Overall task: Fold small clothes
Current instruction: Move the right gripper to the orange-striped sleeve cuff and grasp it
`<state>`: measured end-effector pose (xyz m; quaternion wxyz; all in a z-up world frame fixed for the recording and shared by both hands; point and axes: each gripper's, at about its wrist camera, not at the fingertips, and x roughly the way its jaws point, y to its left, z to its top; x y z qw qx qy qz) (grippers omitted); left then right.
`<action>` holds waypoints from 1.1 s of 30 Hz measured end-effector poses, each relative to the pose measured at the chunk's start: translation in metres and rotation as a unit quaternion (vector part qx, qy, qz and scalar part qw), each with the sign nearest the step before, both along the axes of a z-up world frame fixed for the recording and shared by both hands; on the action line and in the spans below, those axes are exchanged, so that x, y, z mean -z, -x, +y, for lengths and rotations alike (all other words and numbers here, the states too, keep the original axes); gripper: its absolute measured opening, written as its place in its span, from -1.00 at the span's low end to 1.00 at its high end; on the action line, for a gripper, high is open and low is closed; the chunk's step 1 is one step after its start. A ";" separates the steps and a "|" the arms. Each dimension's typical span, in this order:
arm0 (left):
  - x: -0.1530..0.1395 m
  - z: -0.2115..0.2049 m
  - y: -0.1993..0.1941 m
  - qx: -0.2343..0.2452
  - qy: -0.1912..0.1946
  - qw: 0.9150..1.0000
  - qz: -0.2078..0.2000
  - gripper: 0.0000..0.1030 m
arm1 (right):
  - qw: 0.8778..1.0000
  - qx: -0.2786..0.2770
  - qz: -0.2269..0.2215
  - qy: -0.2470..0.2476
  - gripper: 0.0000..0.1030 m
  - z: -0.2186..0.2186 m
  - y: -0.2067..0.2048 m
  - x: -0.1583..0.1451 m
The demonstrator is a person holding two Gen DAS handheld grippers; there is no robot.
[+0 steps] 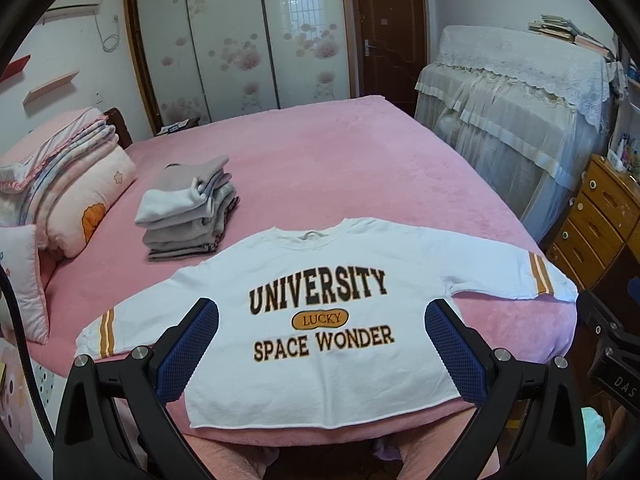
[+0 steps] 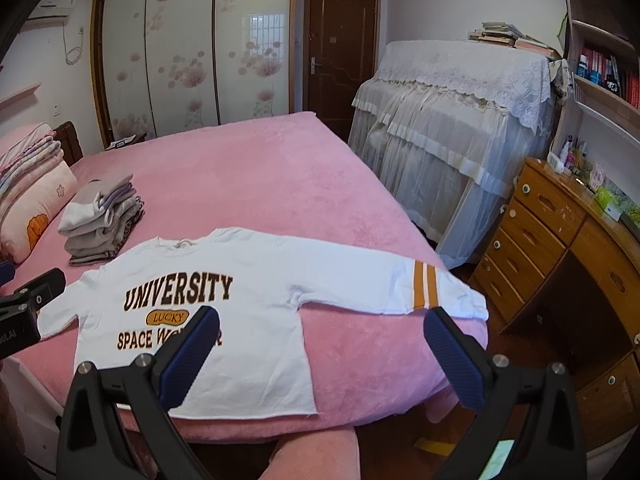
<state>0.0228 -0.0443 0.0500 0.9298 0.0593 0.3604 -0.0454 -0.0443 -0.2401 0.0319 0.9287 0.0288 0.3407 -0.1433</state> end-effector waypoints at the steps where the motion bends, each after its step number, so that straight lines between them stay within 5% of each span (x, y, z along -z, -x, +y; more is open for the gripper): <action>1: -0.003 -0.002 -0.001 0.005 0.001 1.000 -0.002 0.99 | 1.000 0.002 -0.005 0.007 0.99 -0.002 0.000 -0.004; 10: -0.035 -0.024 -0.024 0.026 0.038 0.999 -0.026 0.99 | 0.997 0.022 -0.048 0.054 0.99 -0.023 -0.009 -0.037; 18: -0.045 -0.070 -0.046 0.047 0.023 0.997 -0.061 0.99 | 0.997 0.049 -0.054 0.033 0.99 -0.065 -0.020 -0.038; 25: -0.005 -0.132 -0.090 0.102 0.040 0.993 -0.034 0.99 | 0.993 0.108 -0.032 -0.037 0.99 -0.141 -0.028 0.002; 33: 0.081 -0.220 -0.135 0.151 -0.019 0.988 0.001 0.99 | 0.980 0.187 0.008 -0.067 0.84 -0.226 -0.029 0.064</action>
